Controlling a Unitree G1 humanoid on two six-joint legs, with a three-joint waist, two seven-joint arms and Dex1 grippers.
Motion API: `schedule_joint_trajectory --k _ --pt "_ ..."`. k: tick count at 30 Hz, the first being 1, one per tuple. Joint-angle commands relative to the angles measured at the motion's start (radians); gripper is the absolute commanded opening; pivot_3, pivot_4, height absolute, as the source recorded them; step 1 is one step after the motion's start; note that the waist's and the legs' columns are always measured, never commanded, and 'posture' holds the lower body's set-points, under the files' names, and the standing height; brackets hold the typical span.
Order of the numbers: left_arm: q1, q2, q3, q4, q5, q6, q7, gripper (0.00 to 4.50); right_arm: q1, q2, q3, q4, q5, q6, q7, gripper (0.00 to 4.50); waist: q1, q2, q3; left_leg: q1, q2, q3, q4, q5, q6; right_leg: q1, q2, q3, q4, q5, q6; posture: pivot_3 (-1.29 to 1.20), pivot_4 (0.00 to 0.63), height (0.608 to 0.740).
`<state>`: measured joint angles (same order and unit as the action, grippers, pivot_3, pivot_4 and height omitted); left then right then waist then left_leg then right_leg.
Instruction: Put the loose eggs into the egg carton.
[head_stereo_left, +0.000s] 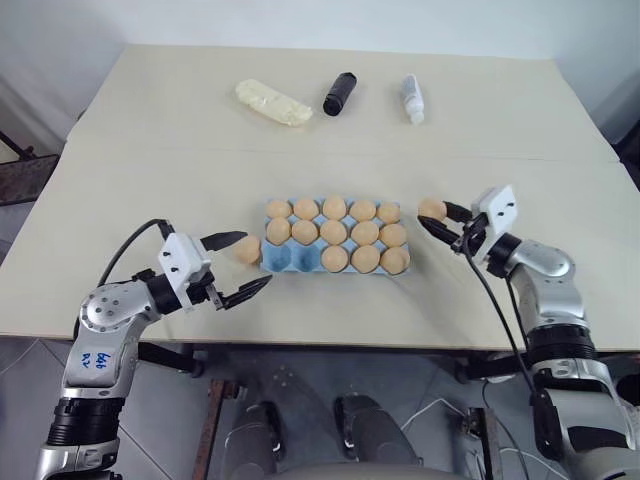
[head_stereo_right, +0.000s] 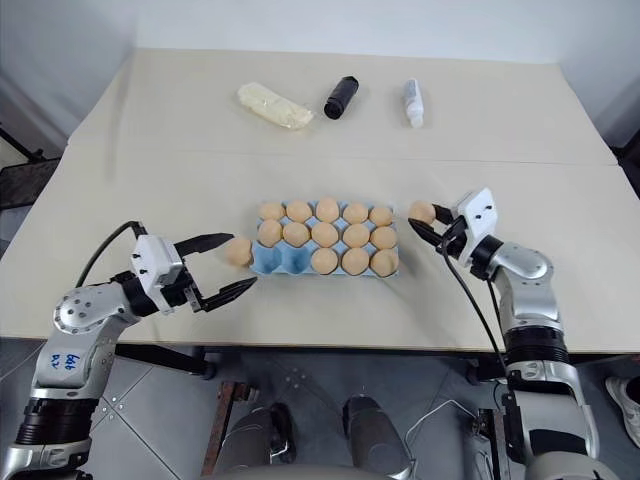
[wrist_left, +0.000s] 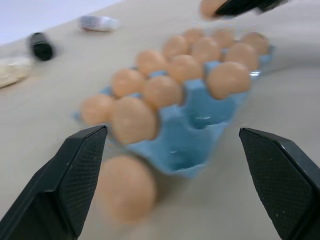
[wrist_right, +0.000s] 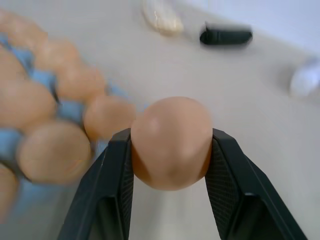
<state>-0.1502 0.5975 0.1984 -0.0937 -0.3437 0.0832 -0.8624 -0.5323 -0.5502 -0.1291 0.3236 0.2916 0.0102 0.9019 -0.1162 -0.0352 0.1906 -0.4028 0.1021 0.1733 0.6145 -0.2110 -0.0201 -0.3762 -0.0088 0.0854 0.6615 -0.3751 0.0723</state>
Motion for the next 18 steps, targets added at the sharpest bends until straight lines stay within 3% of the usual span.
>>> schedule_joint_trajectory --k 1,8,13,18 --pt "0.022 0.025 0.065 0.043 -0.018 -0.036 -0.002 4.5 0.014 -0.01 0.018 -0.227 0.074 0.132 0.007 1.73 -0.002 0.0 0.0 0.0 0.0 0.0 0.0 0.0 0.0 0.0 0.0 0.0 0.0 0.0 0.0 0.0 0.15 0.74" --pt "0.058 0.05 0.101 0.103 -0.015 -0.078 -0.017 4.5 0.003 0.109 0.211 -0.454 0.063 0.297 -0.041 1.73 0.004 -0.001 0.0 -0.001 0.0 0.0 -0.002 0.0 -0.001 -0.001 -0.001 -0.002 0.0 -0.001 -0.001 0.0 0.15 0.74" --pt "0.077 0.045 0.104 0.06 -0.036 -0.054 -0.013 4.5 -0.007 0.216 0.376 -0.375 -0.043 0.23 -0.051 1.73 0.007 -0.001 0.0 -0.002 0.0 0.0 -0.002 -0.001 -0.001 -0.002 -0.002 -0.003 -0.002 -0.001 -0.002 0.0 0.15 0.74" --pt "0.107 0.044 0.102 0.01 -0.055 -0.025 -0.007 4.5 -0.037 0.279 0.421 -0.295 -0.086 0.214 -0.058 1.73 0.006 -0.001 0.0 -0.003 -0.001 0.0 -0.002 -0.002 0.0 -0.002 -0.002 -0.003 -0.002 -0.001 -0.002 0.0 0.15 0.74"
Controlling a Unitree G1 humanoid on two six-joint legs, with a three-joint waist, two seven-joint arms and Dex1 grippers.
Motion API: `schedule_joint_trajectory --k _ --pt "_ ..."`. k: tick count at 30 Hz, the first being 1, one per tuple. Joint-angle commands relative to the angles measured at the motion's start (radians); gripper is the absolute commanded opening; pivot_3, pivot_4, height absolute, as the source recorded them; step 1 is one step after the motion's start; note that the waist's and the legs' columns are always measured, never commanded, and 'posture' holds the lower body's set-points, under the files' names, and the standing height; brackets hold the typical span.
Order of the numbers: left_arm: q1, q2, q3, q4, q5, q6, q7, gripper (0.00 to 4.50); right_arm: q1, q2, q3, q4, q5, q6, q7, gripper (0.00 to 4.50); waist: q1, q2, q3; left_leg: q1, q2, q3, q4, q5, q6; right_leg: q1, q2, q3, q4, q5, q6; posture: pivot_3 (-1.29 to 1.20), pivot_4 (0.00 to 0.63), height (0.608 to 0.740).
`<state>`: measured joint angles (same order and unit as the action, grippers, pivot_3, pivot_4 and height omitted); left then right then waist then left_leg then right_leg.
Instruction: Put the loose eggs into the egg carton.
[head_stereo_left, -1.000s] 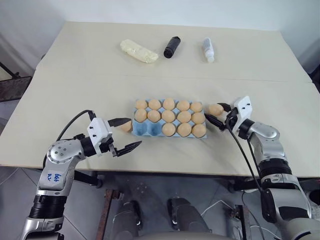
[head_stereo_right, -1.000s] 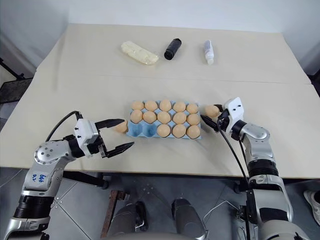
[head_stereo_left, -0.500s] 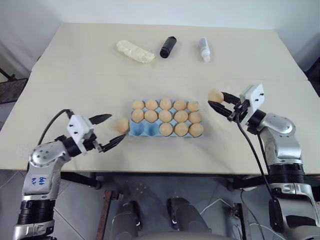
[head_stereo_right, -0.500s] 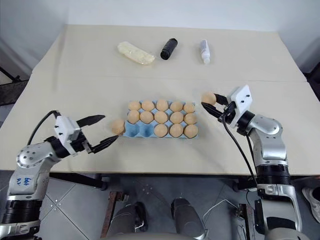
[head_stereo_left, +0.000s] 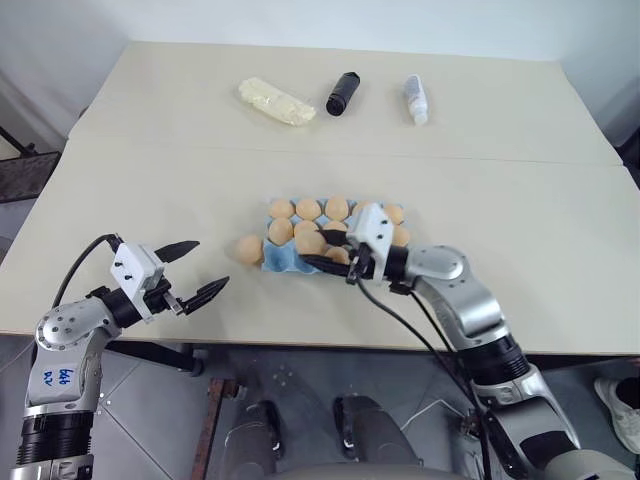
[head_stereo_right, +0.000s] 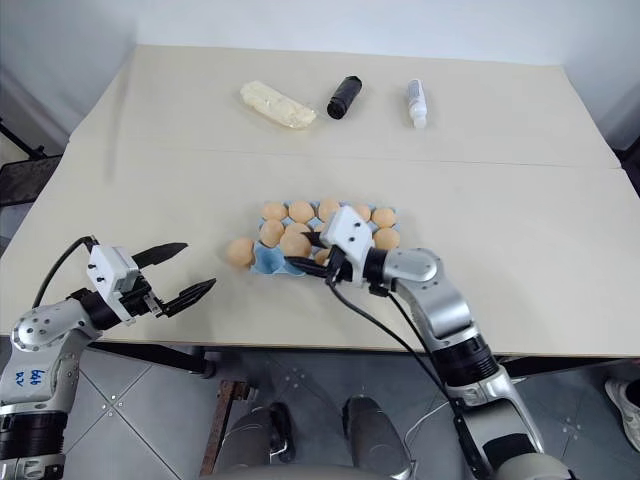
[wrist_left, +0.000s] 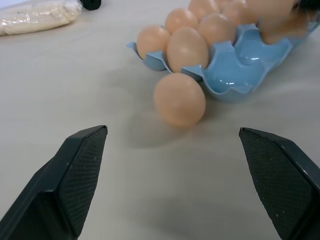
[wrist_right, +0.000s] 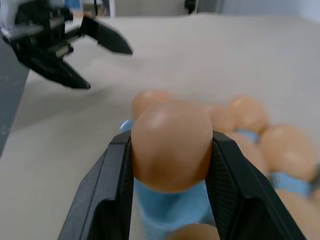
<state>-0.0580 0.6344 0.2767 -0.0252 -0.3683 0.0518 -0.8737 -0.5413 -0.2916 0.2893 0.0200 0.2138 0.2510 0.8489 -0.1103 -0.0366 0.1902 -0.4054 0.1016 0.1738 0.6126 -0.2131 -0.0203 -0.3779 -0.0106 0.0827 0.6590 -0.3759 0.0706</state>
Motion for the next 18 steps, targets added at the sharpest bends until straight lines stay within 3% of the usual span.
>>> schedule_joint_trajectory --k 1,5,8,18 --pt "0.022 0.006 0.023 -0.069 -0.032 0.011 0.007 4.5 -0.03 0.031 0.004 0.018 -0.005 -0.033 0.003 2.01 0.0 0.0 0.0 0.0 0.0 0.0 0.0 0.0 0.0 0.0 0.0 0.0 0.0 0.0 0.0 0.0 0.15 0.74" --pt "0.041 0.001 0.016 -0.107 -0.037 0.027 0.021 4.5 -0.029 0.039 -0.014 0.024 0.002 -0.04 0.015 3.19 -0.002 0.0 0.0 0.0 0.0 0.0 0.0 0.0 0.0 0.0 0.001 0.0 0.0 0.0 0.0 0.0 0.15 0.74" --pt "0.045 0.0 0.014 -0.117 -0.04 0.034 0.023 4.5 -0.007 -0.012 -0.064 -0.035 0.035 -0.031 0.043 4.33 -0.001 0.0 0.0 0.0 0.0 0.0 0.0 0.0 -0.001 0.0 0.001 0.0 0.0 0.0 0.0 0.0 0.15 0.74" --pt "0.054 0.024 0.03 -0.044 -0.032 0.052 0.013 4.5 0.362 -0.291 -0.376 -0.262 0.211 -0.148 0.213 4.47 0.027 0.0 0.0 0.0 0.0 0.0 -0.001 -0.005 0.001 0.002 0.0 0.0 -0.006 -0.001 -0.001 0.0 0.15 0.74"
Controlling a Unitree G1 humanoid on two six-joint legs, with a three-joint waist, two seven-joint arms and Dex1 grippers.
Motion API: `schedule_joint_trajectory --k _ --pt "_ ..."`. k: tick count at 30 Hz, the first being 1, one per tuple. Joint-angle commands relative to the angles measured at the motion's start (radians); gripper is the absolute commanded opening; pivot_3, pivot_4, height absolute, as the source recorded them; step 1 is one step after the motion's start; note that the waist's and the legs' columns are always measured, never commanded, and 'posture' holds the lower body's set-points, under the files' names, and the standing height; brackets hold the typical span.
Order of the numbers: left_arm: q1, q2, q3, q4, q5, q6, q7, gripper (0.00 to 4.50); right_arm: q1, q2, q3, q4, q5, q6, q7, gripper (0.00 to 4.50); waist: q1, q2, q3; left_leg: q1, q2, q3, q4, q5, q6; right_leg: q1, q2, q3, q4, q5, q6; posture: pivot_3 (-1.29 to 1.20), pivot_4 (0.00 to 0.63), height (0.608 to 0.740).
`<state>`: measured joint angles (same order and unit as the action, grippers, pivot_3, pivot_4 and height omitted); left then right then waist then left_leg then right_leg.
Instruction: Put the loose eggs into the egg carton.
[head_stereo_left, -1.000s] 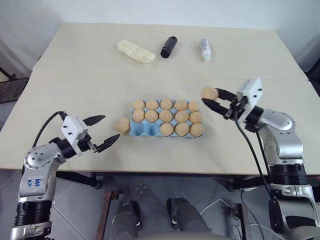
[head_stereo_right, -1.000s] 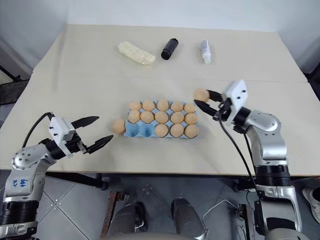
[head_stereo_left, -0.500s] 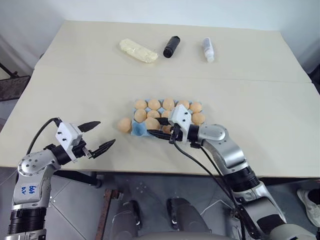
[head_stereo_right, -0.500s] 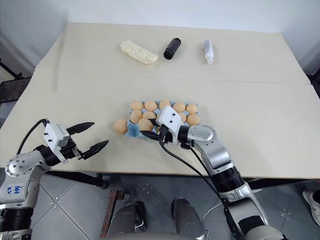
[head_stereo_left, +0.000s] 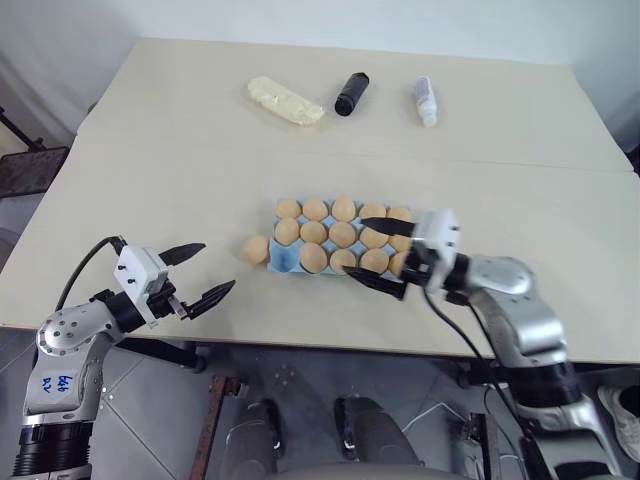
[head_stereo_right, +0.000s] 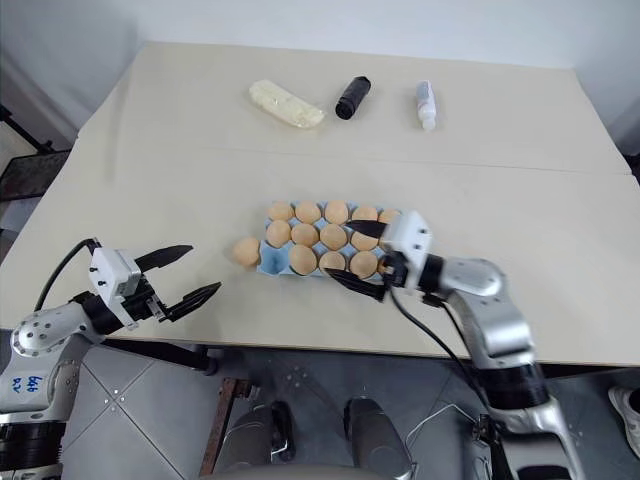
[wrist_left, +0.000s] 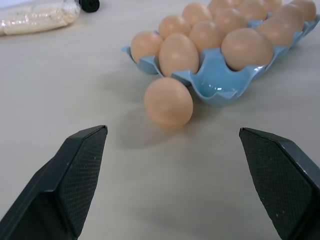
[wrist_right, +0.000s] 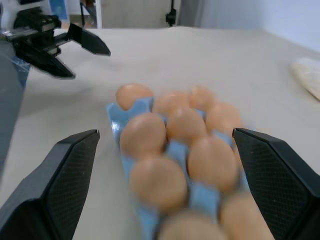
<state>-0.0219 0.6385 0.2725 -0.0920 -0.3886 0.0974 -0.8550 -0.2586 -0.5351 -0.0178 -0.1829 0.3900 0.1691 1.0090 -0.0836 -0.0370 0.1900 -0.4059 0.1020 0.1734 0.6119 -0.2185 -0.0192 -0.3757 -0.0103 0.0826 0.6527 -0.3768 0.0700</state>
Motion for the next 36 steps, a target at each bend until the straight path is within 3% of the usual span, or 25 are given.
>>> schedule_joint_trajectory --k 1,9,19,25,32,36 --pt "0.025 0.026 0.043 0.036 -0.012 0.004 -0.01 4.5 0.113 -0.061 -0.086 -0.071 0.042 -0.073 0.057 4.47 -0.003 0.0 0.0 0.0 0.0 0.0 0.0 0.0 0.0 0.0 0.0 0.0 0.0 0.0 0.0 0.0 0.15 0.74" --pt "-0.038 0.048 0.018 0.146 0.013 -0.036 -0.039 4.5 0.248 -0.066 -0.14 -0.138 0.047 -0.124 0.034 4.47 -0.014 0.0 0.0 0.002 0.0 -0.001 0.0 -0.003 0.0 0.0 0.0 0.0 0.003 0.0 0.0 0.0 0.15 0.74" --pt "-0.314 -0.048 -0.172 0.359 0.133 -0.126 -0.047 4.5 0.261 -0.067 -0.132 -0.149 0.024 -0.143 -0.027 4.47 0.003 -0.001 -0.001 0.001 -0.002 0.0 0.002 0.001 0.001 0.001 -0.002 0.0 0.002 0.001 0.001 0.0 0.15 0.74" --pt "-0.436 -0.099 -0.227 0.534 0.191 -0.2 -0.038 4.5 0.26 -0.069 -0.136 -0.17 0.023 -0.133 -0.064 4.47 0.0 -0.001 -0.001 0.001 -0.001 0.0 0.002 0.002 -0.001 0.0 0.002 0.001 0.003 0.001 0.001 0.0 0.15 0.74" --pt "-0.49 -0.139 -0.253 0.616 0.204 -0.239 -0.055 4.5 0.26 -0.071 -0.134 -0.181 0.02 -0.123 -0.094 4.47 0.004 -0.001 -0.001 0.001 -0.001 0.001 0.005 0.002 0.0 0.0 0.001 0.001 0.005 0.0 0.002 0.0 0.15 0.74" --pt "-0.491 -0.141 -0.232 0.618 0.186 -0.25 -0.055 3.25 0.26 -0.07 -0.125 -0.18 0.014 -0.121 -0.106 4.5 0.004 -0.001 -0.001 0.002 -0.001 0.0 0.006 0.002 0.0 0.0 0.001 0.001 0.008 0.0 0.002 0.0 0.15 0.74"
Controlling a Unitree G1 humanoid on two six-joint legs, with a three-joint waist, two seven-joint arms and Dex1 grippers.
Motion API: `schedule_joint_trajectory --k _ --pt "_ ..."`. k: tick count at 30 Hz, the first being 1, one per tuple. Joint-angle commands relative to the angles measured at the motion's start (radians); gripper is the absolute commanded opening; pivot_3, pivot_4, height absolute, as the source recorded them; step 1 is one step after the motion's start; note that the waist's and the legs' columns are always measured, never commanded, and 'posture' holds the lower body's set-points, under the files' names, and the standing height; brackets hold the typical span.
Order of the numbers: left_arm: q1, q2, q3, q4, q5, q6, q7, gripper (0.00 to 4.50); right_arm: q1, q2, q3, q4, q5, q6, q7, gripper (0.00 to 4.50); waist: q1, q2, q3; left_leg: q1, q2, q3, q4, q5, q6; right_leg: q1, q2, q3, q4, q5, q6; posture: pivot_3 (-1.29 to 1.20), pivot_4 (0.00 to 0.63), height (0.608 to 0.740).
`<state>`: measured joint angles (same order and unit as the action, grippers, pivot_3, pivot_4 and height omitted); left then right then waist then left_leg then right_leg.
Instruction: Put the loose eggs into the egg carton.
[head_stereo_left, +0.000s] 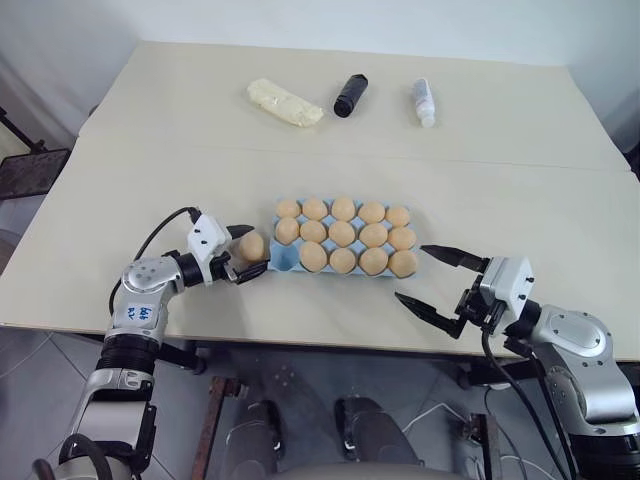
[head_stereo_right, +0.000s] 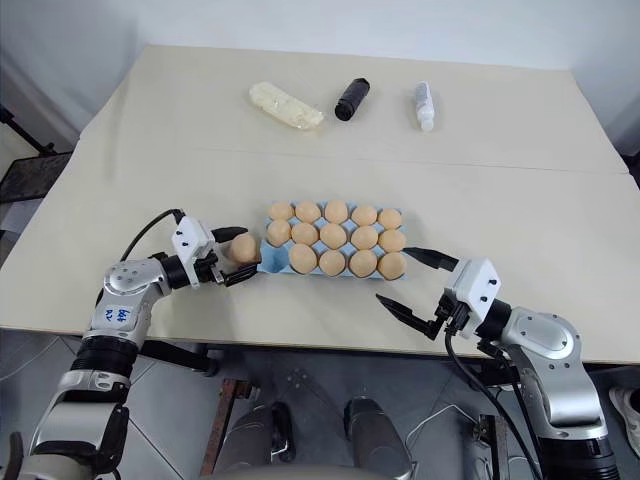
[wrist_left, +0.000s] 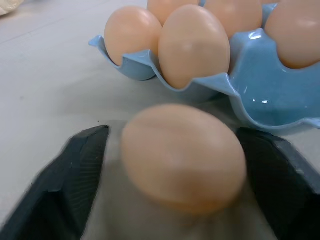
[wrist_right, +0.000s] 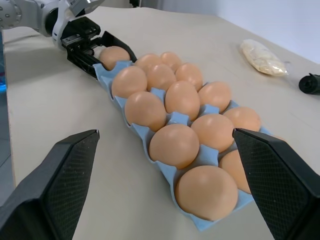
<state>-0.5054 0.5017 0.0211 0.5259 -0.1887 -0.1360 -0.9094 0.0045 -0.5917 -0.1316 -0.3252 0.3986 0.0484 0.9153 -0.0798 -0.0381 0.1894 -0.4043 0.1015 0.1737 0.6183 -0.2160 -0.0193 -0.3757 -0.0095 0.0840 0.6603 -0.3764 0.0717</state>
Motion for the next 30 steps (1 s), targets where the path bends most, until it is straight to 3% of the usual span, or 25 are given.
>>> schedule_joint_trajectory --k 1,3,12,22,28,30 --pt "-0.004 0.002 0.028 -0.007 -0.019 -0.018 0.001 2.96 -0.002 -0.013 -0.01 -0.037 0.004 0.001 -0.013 4.5 0.0 0.0 0.0 0.0 0.0 0.0 0.0 0.0 0.0 0.0 0.0 0.0 0.0 0.0 0.0 0.0 0.15 0.74" --pt "0.005 0.012 0.042 -0.031 -0.034 -0.018 -0.007 2.47 -0.002 -0.012 -0.006 -0.035 0.001 0.003 -0.018 4.5 -0.001 0.0 0.0 0.0 0.0 0.0 0.001 0.0 0.0 0.0 0.0 0.0 0.0 0.0 0.0 0.0 0.15 0.74" --pt "0.021 -0.006 0.027 -0.274 -0.135 0.094 -0.084 2.47 -0.009 -0.009 0.006 -0.031 -0.003 0.013 -0.023 4.5 0.003 0.0 0.0 0.0 0.0 0.0 0.001 0.0 0.0 0.0 0.0 -0.001 0.001 0.0 0.0 0.0 0.15 0.74" --pt "0.038 -0.03 -0.023 -0.331 -0.124 0.138 -0.119 2.47 0.001 -0.005 0.01 -0.045 -0.008 0.018 -0.037 4.5 -0.004 0.0 0.0 0.0 0.0 0.0 0.003 0.0 0.001 0.001 0.001 0.0 0.002 0.001 0.001 0.0 0.15 0.74" --pt "0.04 -0.043 -0.03 -0.334 -0.135 0.139 -0.141 4.35 -0.005 0.001 0.019 -0.043 -0.008 0.015 -0.044 4.5 -0.001 0.0 0.0 0.0 0.0 0.0 0.003 0.0 0.001 0.001 0.0 0.0 0.001 0.001 0.001 0.0 0.15 0.74" --pt "0.043 -0.043 -0.028 -0.331 -0.125 0.127 -0.136 4.46 -0.015 0.004 0.026 -0.038 -0.01 0.014 -0.045 4.5 -0.001 0.0 0.0 0.0 0.0 0.0 0.004 0.0 0.001 0.001 0.0 0.0 0.001 0.001 0.001 0.0 0.15 0.74"
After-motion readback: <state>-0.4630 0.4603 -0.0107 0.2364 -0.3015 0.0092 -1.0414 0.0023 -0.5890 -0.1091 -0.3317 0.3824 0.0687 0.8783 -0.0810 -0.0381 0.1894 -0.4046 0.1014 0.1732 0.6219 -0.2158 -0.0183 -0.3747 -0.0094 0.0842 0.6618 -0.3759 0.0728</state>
